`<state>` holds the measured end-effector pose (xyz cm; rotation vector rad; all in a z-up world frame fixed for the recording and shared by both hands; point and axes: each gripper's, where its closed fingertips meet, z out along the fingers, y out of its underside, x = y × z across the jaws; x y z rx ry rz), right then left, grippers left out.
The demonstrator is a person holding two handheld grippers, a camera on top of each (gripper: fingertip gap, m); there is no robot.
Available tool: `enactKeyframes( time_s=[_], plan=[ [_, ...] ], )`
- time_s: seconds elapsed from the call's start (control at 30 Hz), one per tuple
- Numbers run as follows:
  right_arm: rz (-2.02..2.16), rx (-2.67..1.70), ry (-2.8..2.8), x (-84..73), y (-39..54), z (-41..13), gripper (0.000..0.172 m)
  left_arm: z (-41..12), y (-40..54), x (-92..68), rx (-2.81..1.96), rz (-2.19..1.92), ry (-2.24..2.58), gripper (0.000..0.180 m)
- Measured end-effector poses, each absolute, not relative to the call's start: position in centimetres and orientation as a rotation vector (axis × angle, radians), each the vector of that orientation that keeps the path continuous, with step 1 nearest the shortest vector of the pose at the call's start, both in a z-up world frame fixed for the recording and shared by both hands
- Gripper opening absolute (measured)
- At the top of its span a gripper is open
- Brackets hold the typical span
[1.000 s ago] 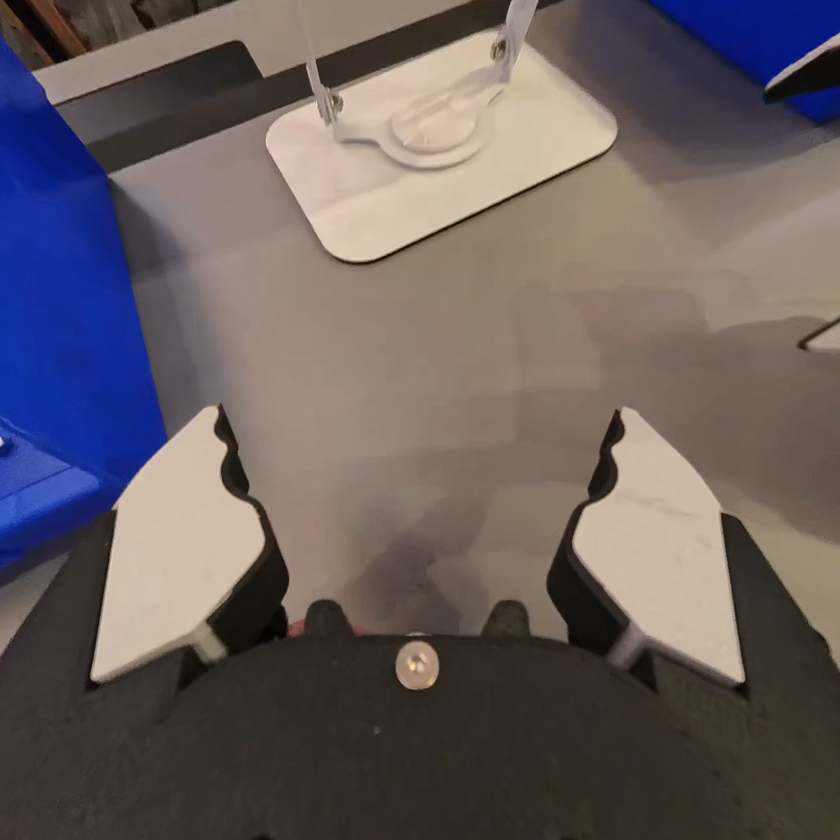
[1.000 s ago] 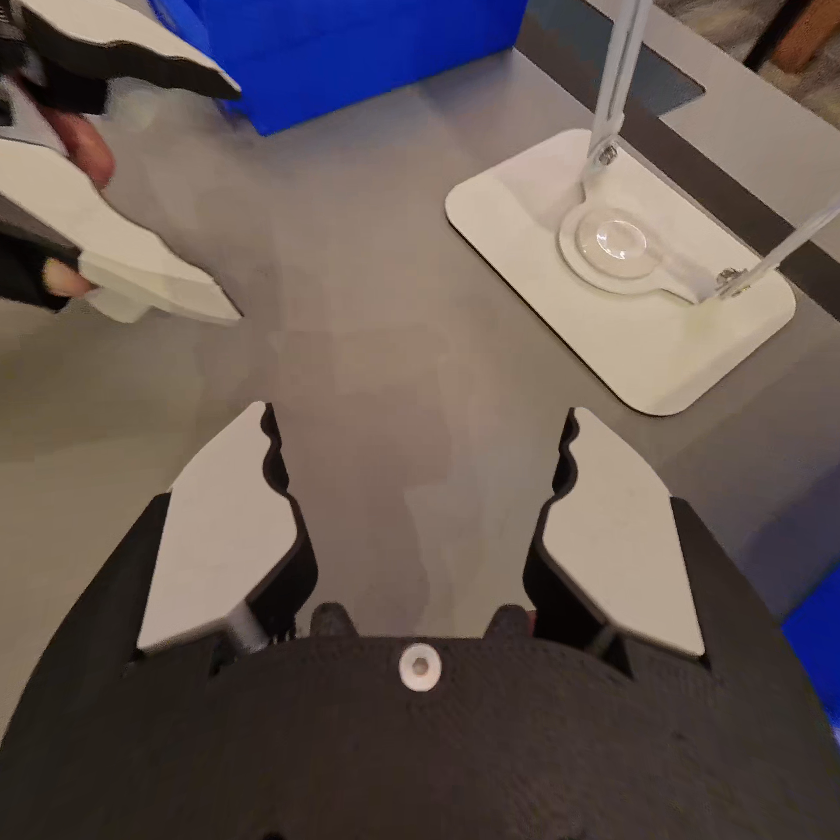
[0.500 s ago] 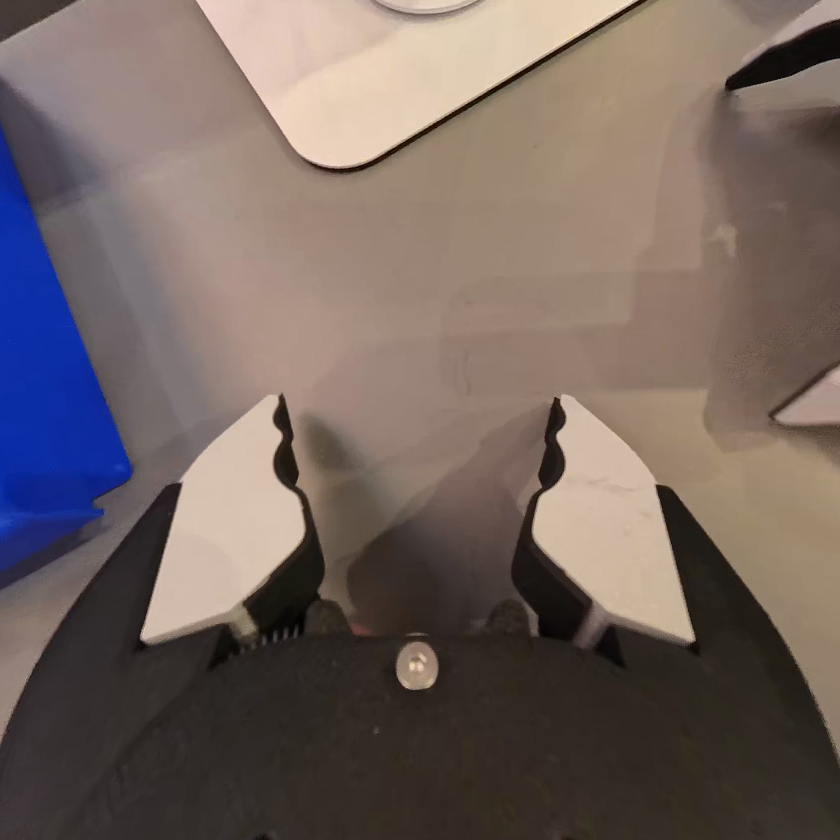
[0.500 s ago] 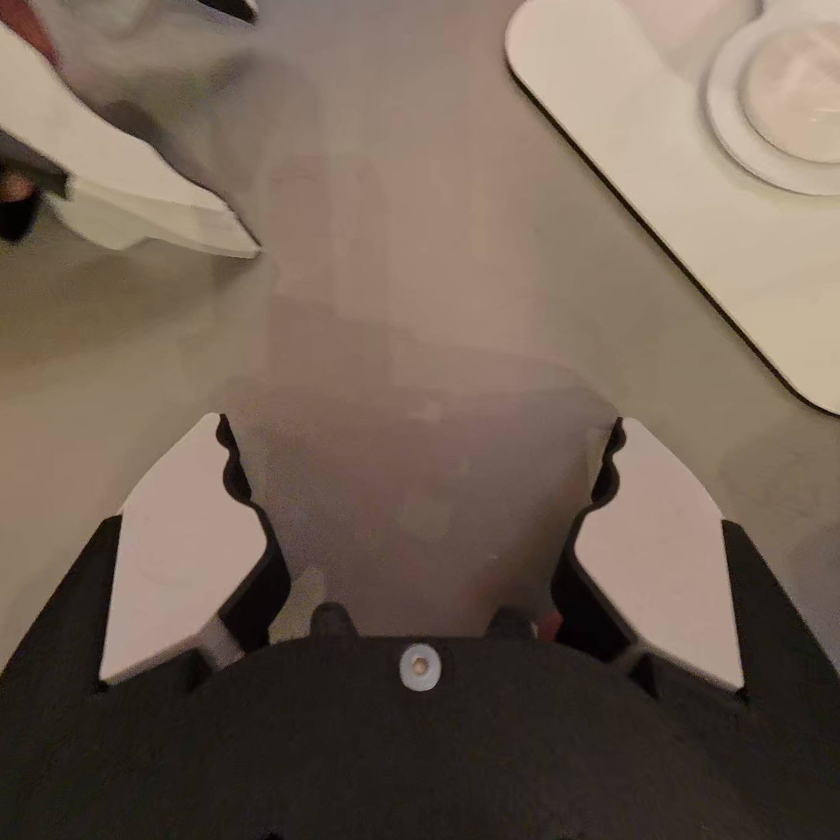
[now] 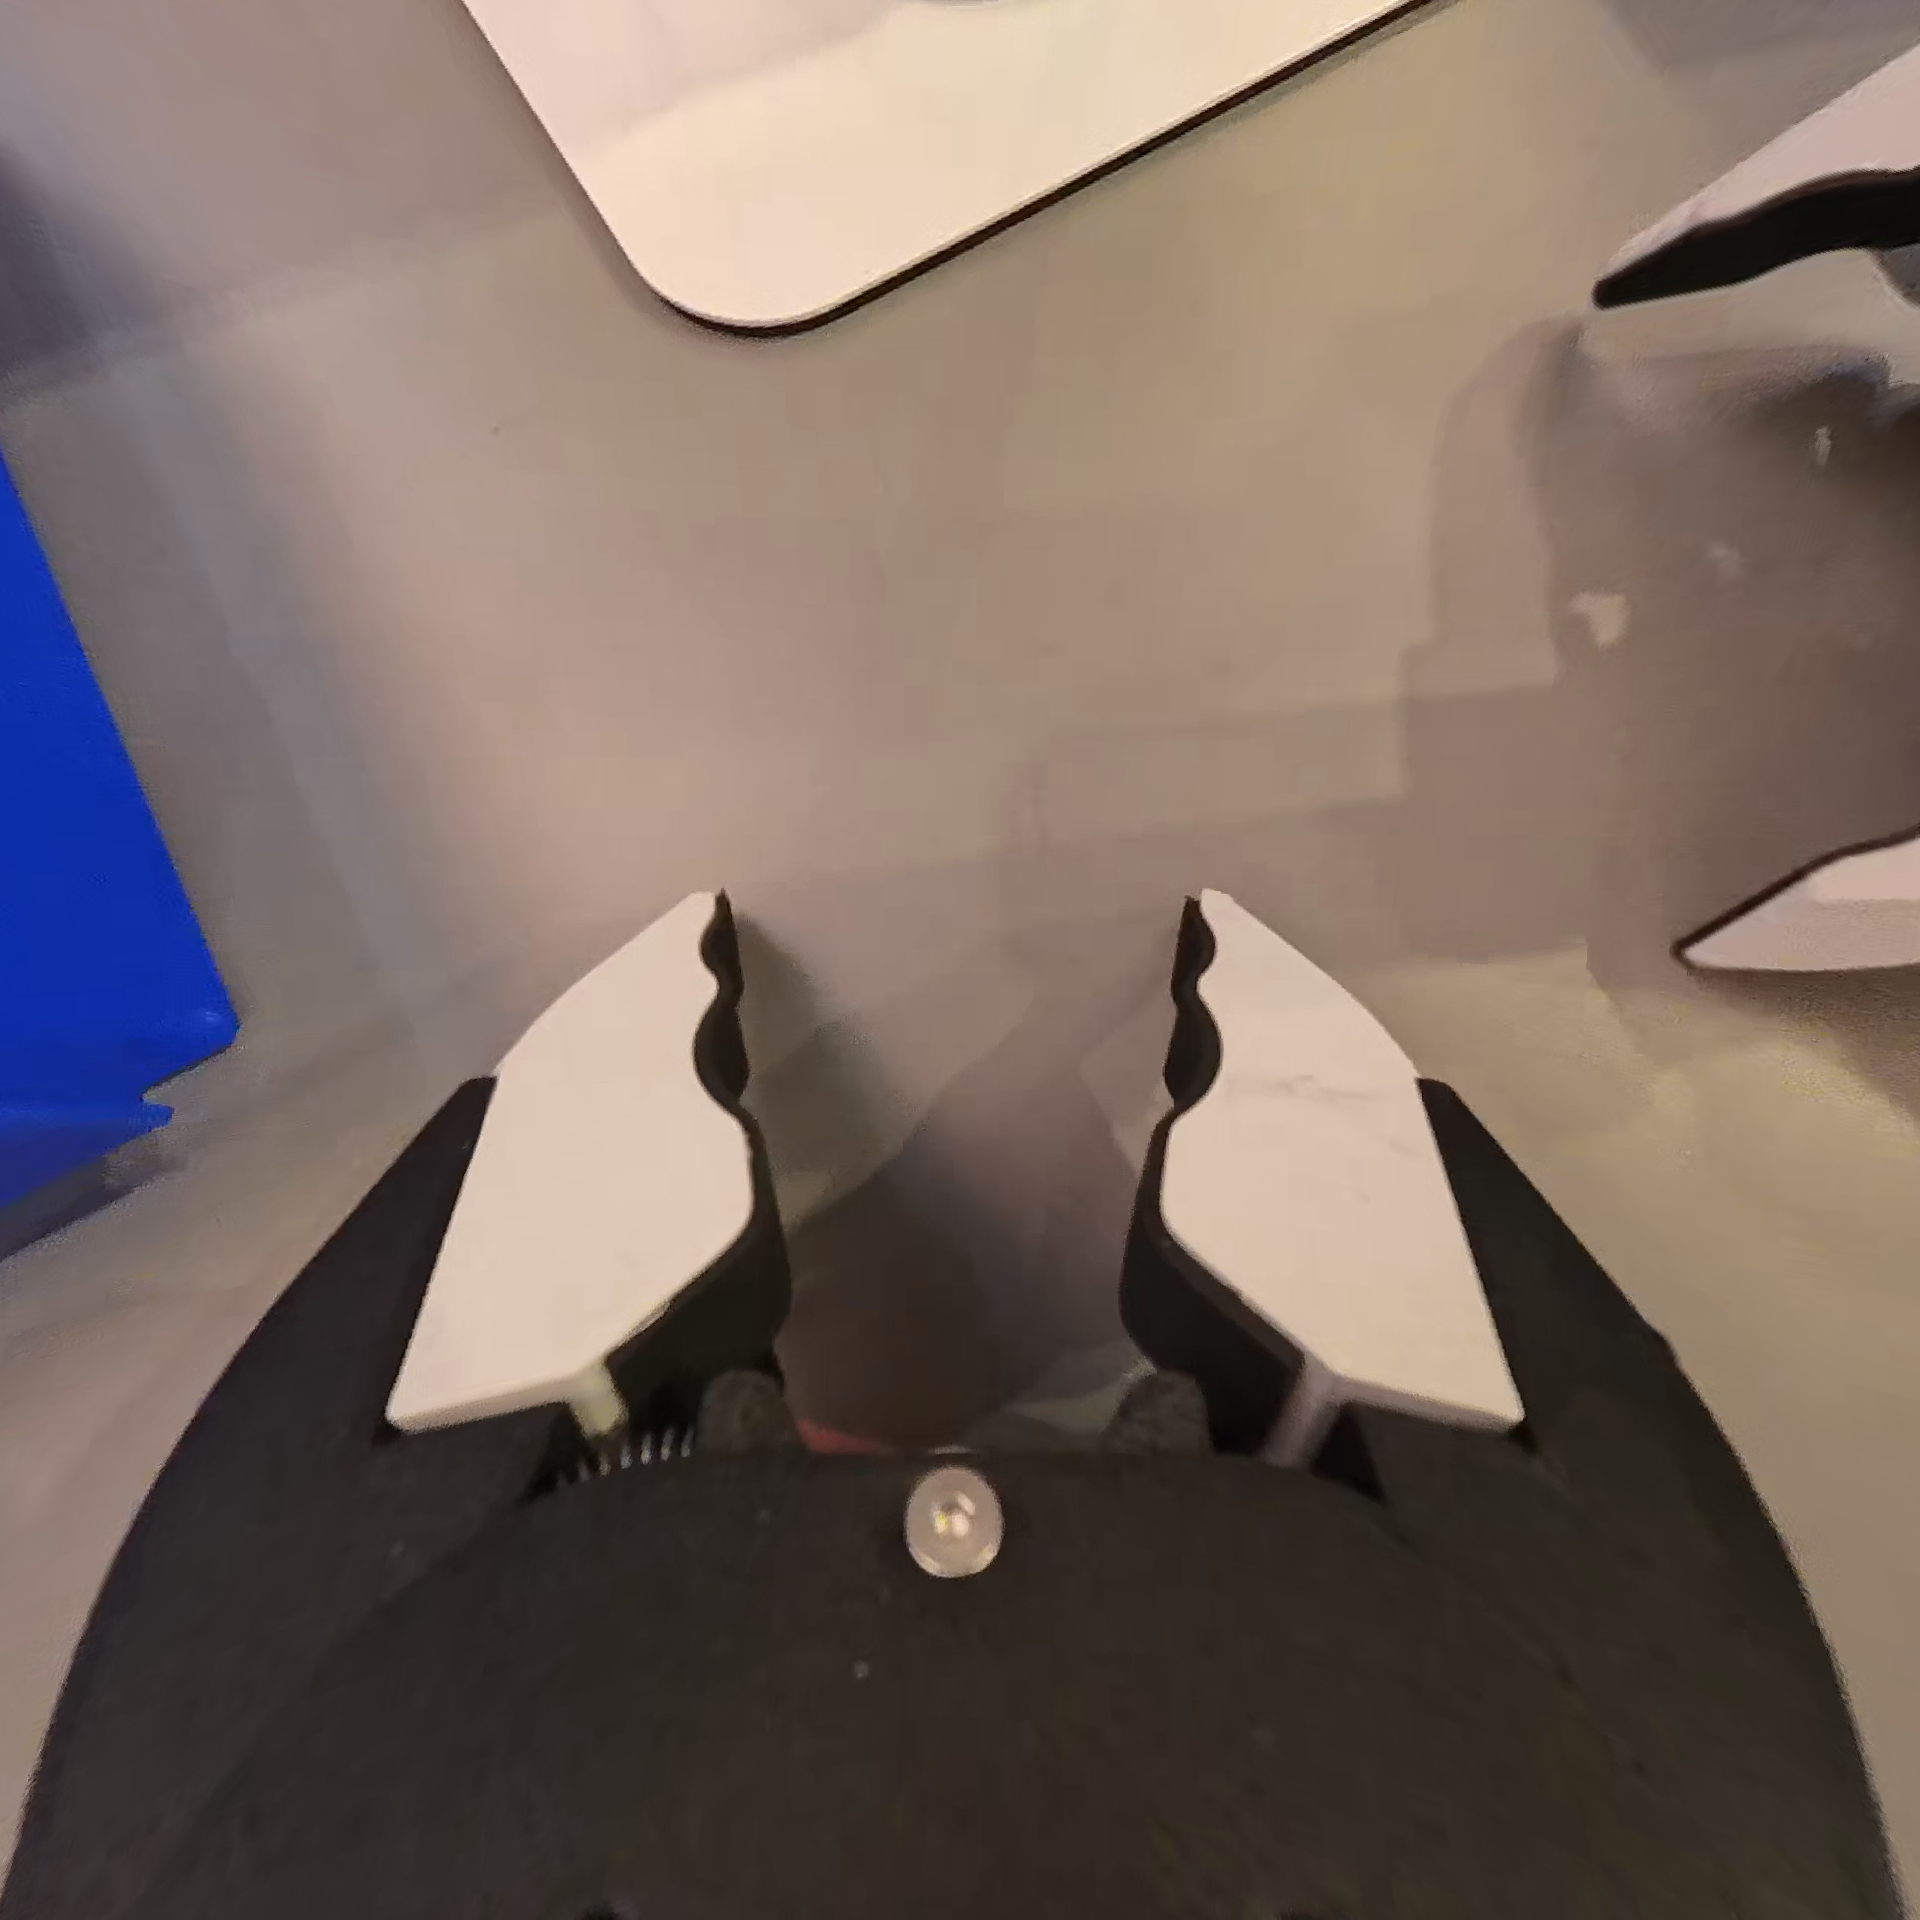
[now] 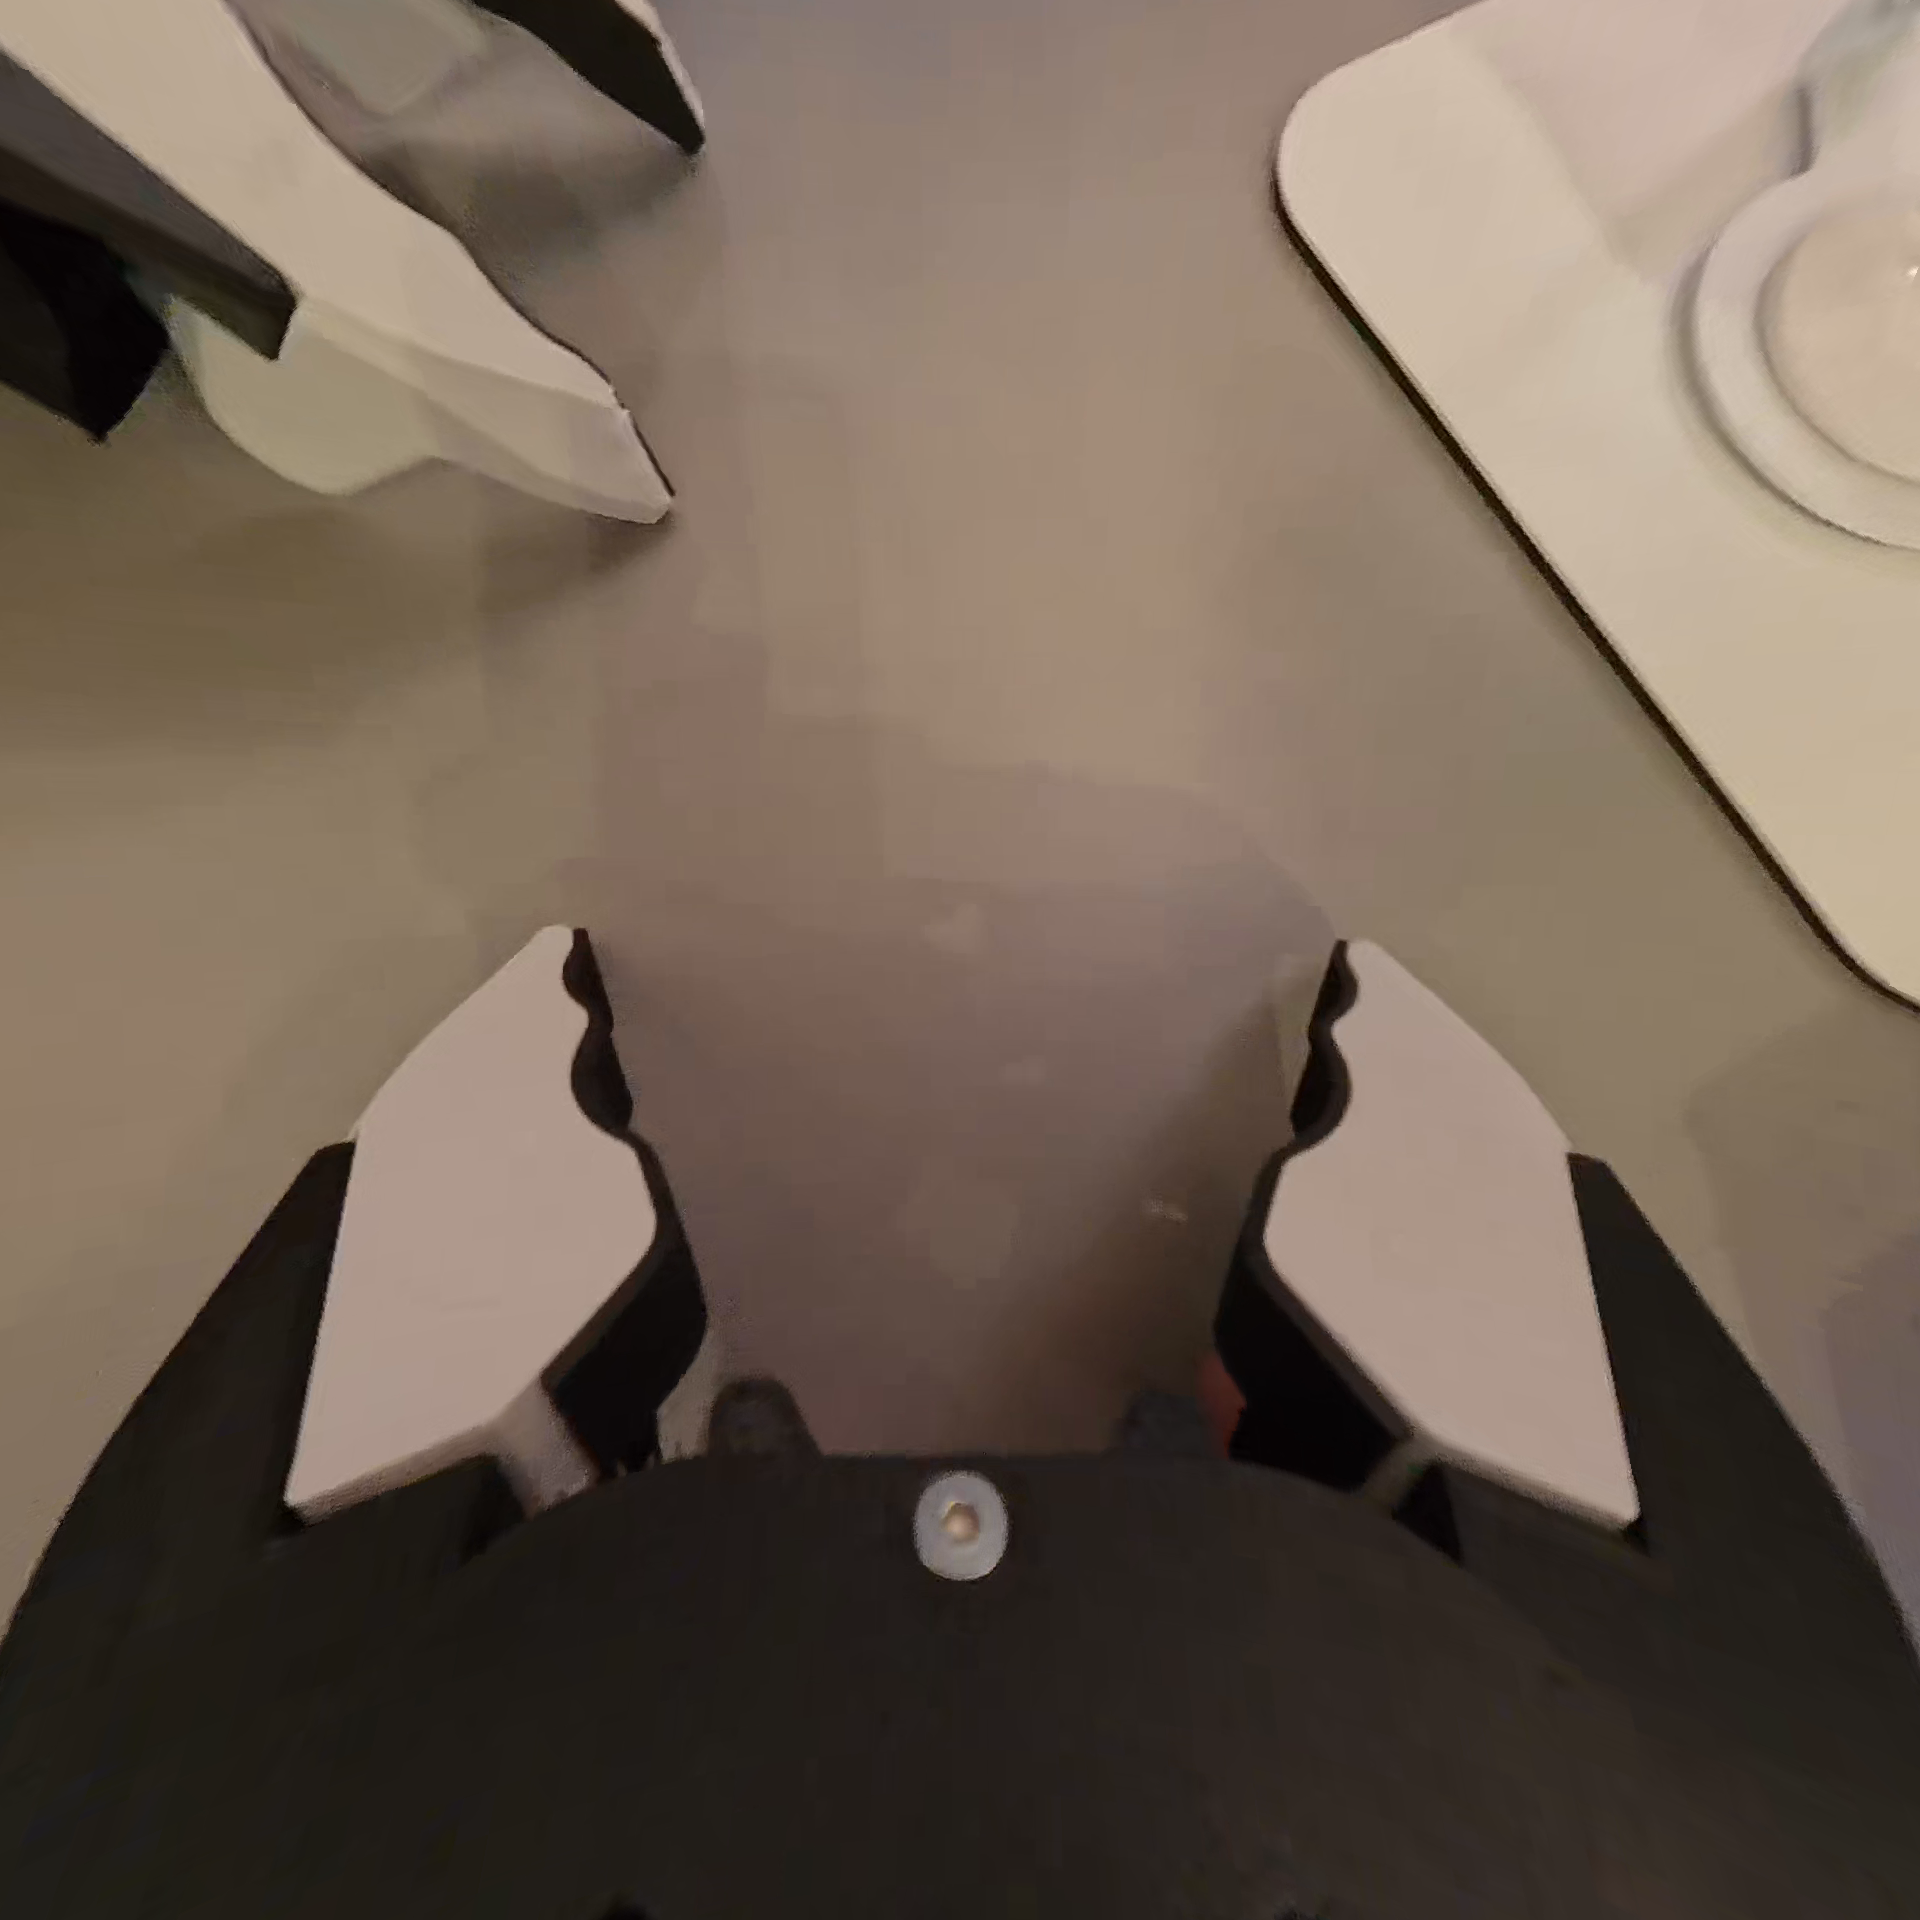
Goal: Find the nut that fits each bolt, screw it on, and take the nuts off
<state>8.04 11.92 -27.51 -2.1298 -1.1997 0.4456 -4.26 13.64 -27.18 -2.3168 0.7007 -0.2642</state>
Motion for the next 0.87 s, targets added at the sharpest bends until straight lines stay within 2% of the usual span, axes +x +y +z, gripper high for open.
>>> enactKeyframes(
  time_s=[0.07,0.27,0.7,0.87],
  plan=[
    [0.437,-2.162,-1.163,7.9,12.0,-27.7,0.133,-27.2,13.8,-4.4,-2.328,-0.281,0.687,0.079],
    [0.426,-2.190,-1.123,7.3,12.7,-27.5,0.135,-27.0,14.2,-4.8,-2.300,-0.204,0.668,0.067],
    [0.432,-2.185,-1.147,7.1,12.0,-27.4,0.139,-27.1,14.1,-5.3,-2.306,-0.222,0.675,0.070],
    [0.432,-2.184,-1.160,7.1,12.3,-27.7,0.144,-27.1,13.4,-4.8,-2.304,-0.286,0.718,0.055]
  ],
)
